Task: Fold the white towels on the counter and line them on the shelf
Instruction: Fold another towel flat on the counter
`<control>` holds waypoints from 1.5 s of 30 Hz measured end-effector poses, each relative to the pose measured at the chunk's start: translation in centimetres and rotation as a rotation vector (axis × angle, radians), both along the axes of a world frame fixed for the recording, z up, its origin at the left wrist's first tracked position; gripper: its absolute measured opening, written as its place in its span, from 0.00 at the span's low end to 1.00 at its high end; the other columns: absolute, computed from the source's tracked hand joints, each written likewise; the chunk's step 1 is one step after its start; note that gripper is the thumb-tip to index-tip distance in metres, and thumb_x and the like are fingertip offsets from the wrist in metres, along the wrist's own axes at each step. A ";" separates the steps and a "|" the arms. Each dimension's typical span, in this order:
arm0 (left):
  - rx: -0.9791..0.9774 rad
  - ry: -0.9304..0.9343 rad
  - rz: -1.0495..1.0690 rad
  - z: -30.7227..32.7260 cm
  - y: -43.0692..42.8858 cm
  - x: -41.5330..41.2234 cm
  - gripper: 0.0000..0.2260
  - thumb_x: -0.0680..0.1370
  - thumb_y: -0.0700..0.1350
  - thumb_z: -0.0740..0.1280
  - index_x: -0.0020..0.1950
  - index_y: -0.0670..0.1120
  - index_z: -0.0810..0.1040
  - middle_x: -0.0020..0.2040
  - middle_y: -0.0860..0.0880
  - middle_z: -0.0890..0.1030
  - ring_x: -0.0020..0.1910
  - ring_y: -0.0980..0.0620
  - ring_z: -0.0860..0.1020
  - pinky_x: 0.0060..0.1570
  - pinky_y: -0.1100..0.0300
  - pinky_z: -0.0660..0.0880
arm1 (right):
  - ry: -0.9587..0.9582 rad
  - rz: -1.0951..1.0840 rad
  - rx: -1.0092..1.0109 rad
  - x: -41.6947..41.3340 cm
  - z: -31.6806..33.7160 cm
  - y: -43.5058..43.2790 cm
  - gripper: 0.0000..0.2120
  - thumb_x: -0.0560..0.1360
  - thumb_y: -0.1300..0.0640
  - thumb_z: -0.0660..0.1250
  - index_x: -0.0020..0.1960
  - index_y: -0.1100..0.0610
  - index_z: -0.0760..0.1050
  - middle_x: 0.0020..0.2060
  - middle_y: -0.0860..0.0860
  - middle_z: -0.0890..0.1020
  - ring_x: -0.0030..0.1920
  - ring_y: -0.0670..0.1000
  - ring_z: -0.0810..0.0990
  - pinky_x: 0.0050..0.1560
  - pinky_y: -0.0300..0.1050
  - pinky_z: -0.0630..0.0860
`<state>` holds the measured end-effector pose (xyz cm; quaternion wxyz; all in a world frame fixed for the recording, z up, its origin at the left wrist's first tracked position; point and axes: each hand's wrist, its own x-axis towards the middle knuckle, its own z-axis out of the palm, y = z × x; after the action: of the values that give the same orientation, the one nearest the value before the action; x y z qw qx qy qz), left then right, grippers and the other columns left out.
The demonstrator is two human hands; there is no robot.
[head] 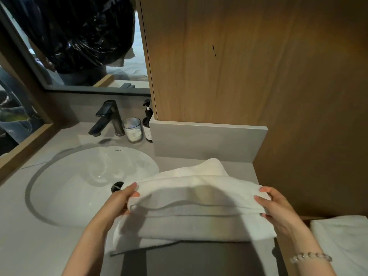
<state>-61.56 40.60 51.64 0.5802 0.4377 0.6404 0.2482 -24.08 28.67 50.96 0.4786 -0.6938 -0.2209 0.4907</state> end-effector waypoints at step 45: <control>0.676 0.891 -0.665 -4.2 -4.6 7.8 0.47 0.57 0.69 0.15 0.71 0.48 0.33 0.71 0.54 0.34 0.70 0.58 0.32 0.67 0.64 0.31 | -1.388 0.488 0.108 -11.4 -4.7 1.8 0.29 0.80 0.39 0.42 0.72 0.54 0.63 0.70 0.52 0.69 0.71 0.51 0.61 0.75 0.47 0.51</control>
<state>-53.71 36.02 47.42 0.1352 0.8322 0.5364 0.0380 -35.46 30.45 46.28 0.1393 -0.7513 -0.6447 0.0197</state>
